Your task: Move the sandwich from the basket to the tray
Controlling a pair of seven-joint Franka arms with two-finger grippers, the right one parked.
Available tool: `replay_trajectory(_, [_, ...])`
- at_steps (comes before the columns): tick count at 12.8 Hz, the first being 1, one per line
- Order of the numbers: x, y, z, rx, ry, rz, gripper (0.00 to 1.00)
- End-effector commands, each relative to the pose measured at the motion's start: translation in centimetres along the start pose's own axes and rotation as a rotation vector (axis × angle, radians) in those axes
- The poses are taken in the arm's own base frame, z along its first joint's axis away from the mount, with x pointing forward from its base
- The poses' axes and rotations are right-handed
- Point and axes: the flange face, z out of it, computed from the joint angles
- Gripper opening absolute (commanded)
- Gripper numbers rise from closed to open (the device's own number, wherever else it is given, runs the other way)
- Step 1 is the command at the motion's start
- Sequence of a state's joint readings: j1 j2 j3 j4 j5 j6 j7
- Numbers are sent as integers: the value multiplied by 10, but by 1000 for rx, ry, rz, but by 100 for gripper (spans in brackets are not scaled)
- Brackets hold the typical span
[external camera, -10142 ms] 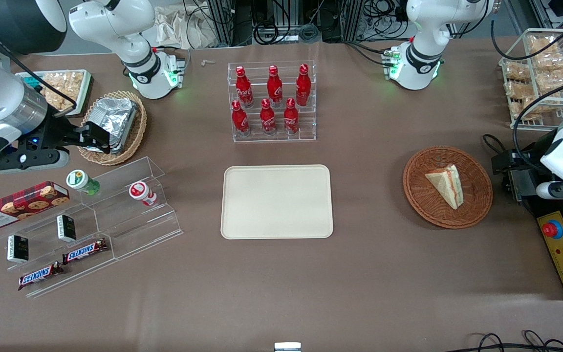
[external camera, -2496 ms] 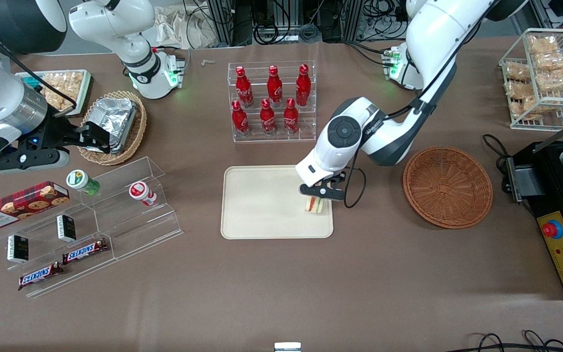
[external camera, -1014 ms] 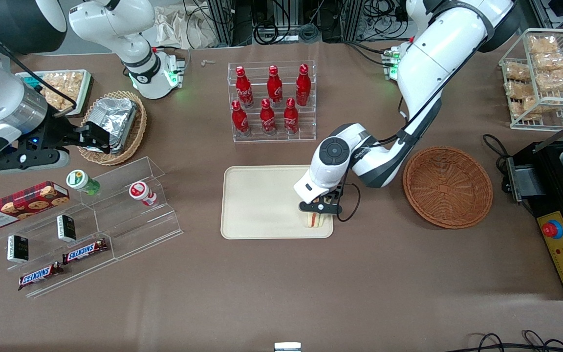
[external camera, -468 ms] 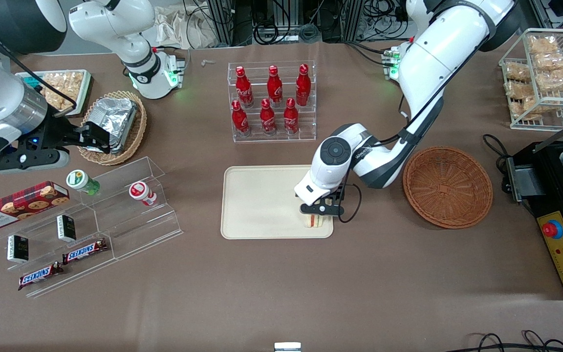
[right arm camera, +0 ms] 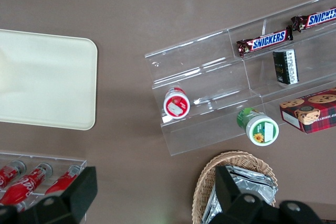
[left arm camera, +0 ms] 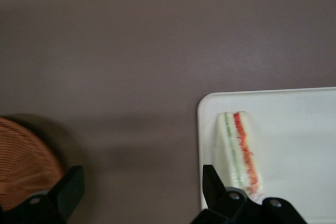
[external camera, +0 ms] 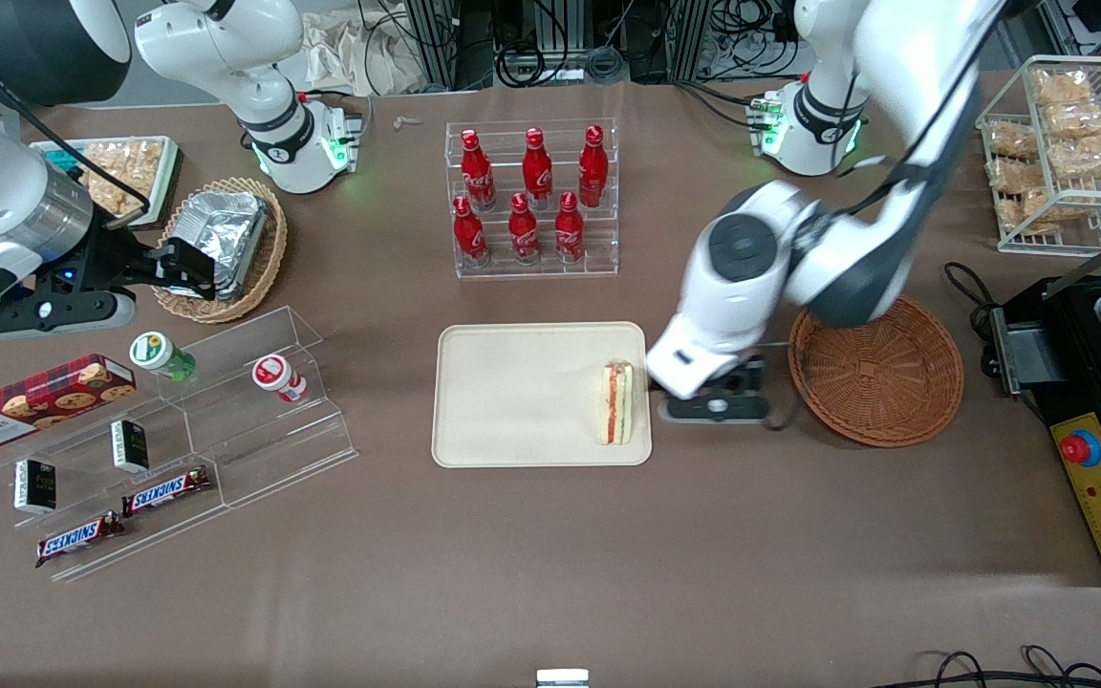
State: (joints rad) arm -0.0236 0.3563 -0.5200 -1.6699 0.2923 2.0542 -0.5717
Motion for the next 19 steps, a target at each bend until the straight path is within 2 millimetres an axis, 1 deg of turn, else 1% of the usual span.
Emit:
replay_trajectory(1, [-2, -87, -73, 8, -13, 76, 100])
replay_trajectory(2, [-6, -118, -92, 13, -31, 40, 100])
replay_trajectory(3, [-15, -132, -115, 18, -30, 20, 100])
replay_trajectory(4, [-19, -148, -129, 30, -30, 14, 100])
replay_trajectory(5, [-19, -175, -139, 36, -24, 30, 100])
replay_trajectory(6, [-24, -195, -150, 10, -27, 34, 100])
replay_trajectory(7, [-35, -217, -157, -29, -55, -12, 100])
replay_trajectory(8, [-49, -228, -165, -20, -57, -48, 100])
replay_trajectory(9, [-62, -227, -172, 2, -53, -44, 100])
replay_trajectory(10, [-70, -235, -182, 16, -51, -28, 100])
replay_trajectory(11, [-72, -246, -186, 14, -64, -18, 100])
replay_trajectory(12, [-70, -258, -198, 16, -60, -22, 100])
replay_trajectory(13, [-64, -262, -205, 17, -65, -19, 100])
replay_trajectory(14, [-57, -272, -213, 43, -85, -20, 100])
replay_trajectory(16, [-41, -284, -215, 48, -98, -47, 100])
replay_trajectory(17, [-37, -287, -210, 32, -107, -52, 100])
replay_trajectory(19, [-34, -289, -203, 25, -120, -50, 100])
